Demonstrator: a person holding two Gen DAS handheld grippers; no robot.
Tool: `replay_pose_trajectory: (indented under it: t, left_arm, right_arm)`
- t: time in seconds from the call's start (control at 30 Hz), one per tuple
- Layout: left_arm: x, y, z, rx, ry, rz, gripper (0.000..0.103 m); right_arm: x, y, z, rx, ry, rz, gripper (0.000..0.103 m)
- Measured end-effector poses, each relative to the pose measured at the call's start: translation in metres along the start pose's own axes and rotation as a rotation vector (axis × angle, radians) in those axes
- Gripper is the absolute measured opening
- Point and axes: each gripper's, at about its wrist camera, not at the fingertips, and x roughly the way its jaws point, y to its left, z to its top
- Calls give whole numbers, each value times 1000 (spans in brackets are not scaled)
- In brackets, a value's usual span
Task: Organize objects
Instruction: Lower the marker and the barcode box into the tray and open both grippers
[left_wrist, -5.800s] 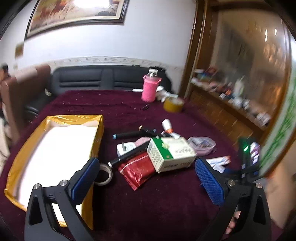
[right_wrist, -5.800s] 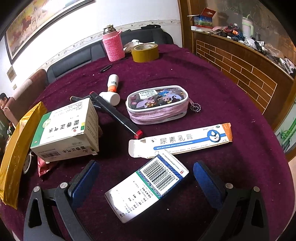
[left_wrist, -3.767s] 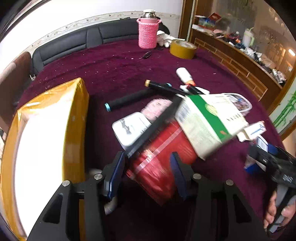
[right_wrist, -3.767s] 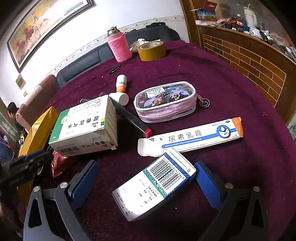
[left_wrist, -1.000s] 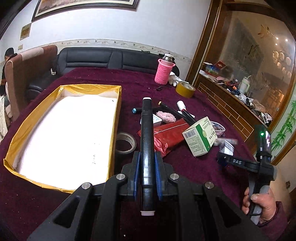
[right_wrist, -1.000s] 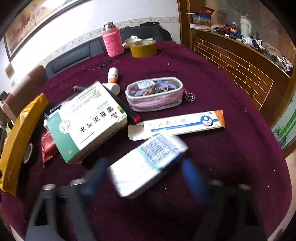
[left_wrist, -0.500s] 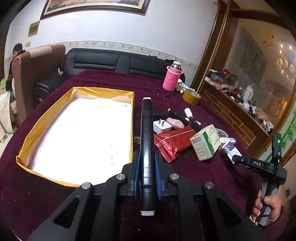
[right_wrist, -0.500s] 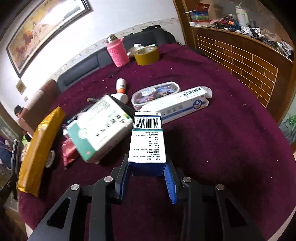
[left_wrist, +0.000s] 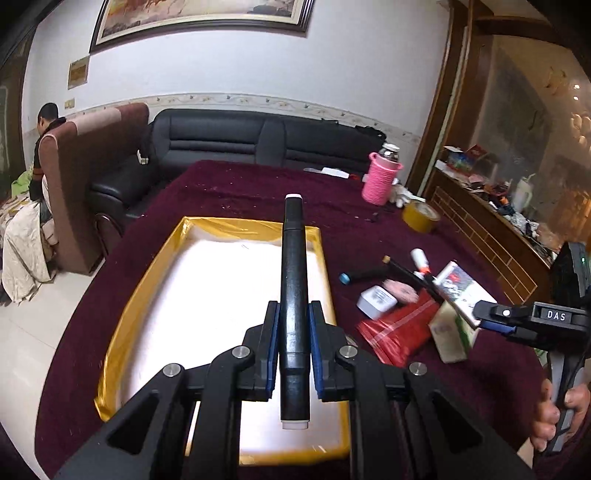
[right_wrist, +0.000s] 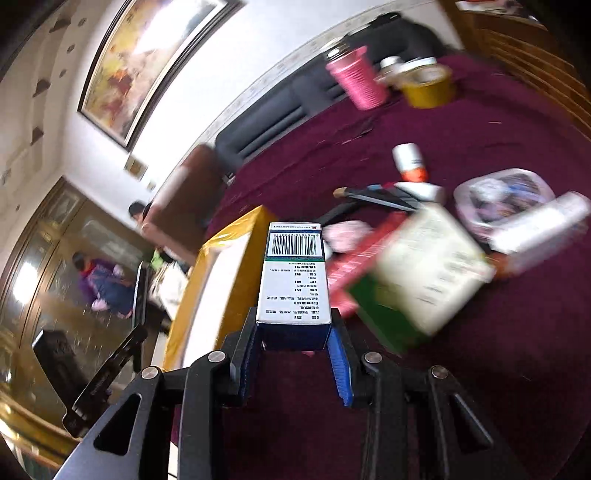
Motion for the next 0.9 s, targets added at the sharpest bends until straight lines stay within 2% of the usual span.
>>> replay_pose_trajectory:
  t: [0.13, 0.33, 0.53, 0.77, 0.8, 0.83, 0.87, 0.9]
  left_arm:
    - [28, 18, 15, -29, 50, 6, 14]
    - [86, 42, 29, -73, 139, -6, 14]
    - [136, 54, 36, -105, 207, -16, 14]
    - [167, 63, 37, -147, 251, -32, 15]
    - [168, 63, 37, -155, 244, -44, 18]
    - [168, 62, 37, -162, 240, -53, 29]
    - [167, 63, 36, -169, 235, -57, 46]
    - [164, 64, 36, -182, 221, -58, 52]
  right_arm:
    - [57, 35, 22, -30, 75, 15, 38]
    - [139, 80, 47, -97, 137, -55, 38]
    - [186, 87, 62, -111, 166, -134, 38]
    - [202, 99, 67, -180, 146, -209, 40]
    - [202, 100, 68, -187, 144, -215, 40]
    - [203, 99, 69, -179, 144, -220, 40]
    - [203, 97, 69, -169, 144, -221, 47]
    - [203, 93, 70, -149, 150, -219, 53]
